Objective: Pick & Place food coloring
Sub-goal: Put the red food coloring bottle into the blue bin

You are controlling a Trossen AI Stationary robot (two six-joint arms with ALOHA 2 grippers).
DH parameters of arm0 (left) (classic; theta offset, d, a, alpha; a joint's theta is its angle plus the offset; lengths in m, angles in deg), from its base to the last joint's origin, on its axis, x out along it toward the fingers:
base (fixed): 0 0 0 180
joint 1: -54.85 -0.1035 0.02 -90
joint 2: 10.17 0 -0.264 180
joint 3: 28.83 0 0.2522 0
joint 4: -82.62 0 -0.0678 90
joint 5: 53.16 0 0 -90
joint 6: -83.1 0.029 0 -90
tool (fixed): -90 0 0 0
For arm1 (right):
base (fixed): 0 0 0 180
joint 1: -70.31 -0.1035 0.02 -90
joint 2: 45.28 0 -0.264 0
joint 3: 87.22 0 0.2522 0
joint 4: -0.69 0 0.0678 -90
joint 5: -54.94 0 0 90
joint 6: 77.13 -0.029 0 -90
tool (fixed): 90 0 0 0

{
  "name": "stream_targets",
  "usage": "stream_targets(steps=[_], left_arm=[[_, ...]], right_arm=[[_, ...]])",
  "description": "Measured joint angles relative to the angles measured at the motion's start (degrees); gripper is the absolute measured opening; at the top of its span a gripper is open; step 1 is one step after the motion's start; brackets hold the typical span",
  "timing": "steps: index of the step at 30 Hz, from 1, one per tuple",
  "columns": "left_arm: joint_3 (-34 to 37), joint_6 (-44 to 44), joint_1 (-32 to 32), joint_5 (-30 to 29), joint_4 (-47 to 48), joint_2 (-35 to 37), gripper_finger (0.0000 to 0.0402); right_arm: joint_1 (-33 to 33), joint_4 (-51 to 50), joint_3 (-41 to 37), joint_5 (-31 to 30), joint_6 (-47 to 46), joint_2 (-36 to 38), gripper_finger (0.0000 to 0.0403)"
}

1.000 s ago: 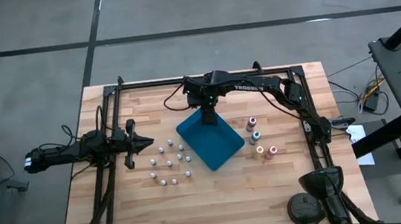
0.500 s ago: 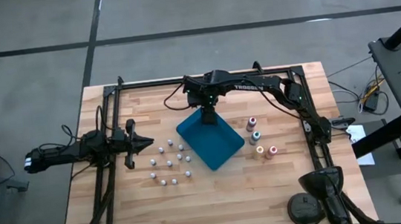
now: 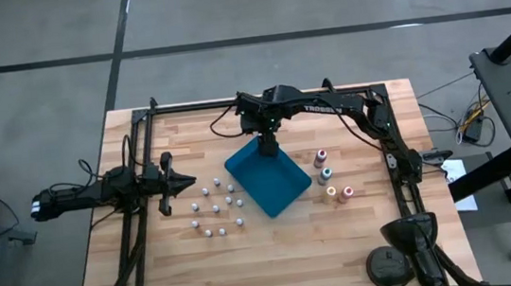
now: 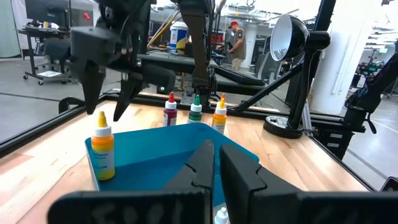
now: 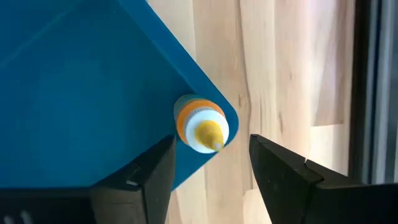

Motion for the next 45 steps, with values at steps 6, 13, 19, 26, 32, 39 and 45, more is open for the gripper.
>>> stream_targets(steps=[6,13,19,26,32,39,45], left_arm=[[0.01,0.0,0.02,0.0,-0.01,0.02,0.0],[0.0,0.0,0.02,-0.01,-0.01,0.02,0.0],[-0.01,0.0,0.0,-0.02,-0.01,0.0,0.0],[-0.01,0.0,0.01,-0.02,0.0,0.02,0.0],[-0.01,0.0,0.02,0.0,-0.01,0.02,0.0],[-0.01,0.0,0.02,-0.02,0.01,0.02,0.0],[0.01,0.0,0.02,-0.02,0.01,0.02,0.0]], right_arm=[[-0.8,-2.71,0.0,0.04,-0.16,3.68,0.0196],[-3.18,-4.64,-0.43,0.19,1.33,8.42,0.0196],[-5.17,-4.63,-3.94,0.21,1.35,13.29,0.0194],[-6.1,-4.04,-14.97,0.18,0.39,20.68,0.0194],[-6.1,-3.78,-24.65,0.16,-1.04,26.55,0.0194],[-6.08,-3.74,-32.93,0.16,0.98,33.52,0.0194],[-6.08,-3.77,-36.63,0.14,2.91,38.5,0.0194]])
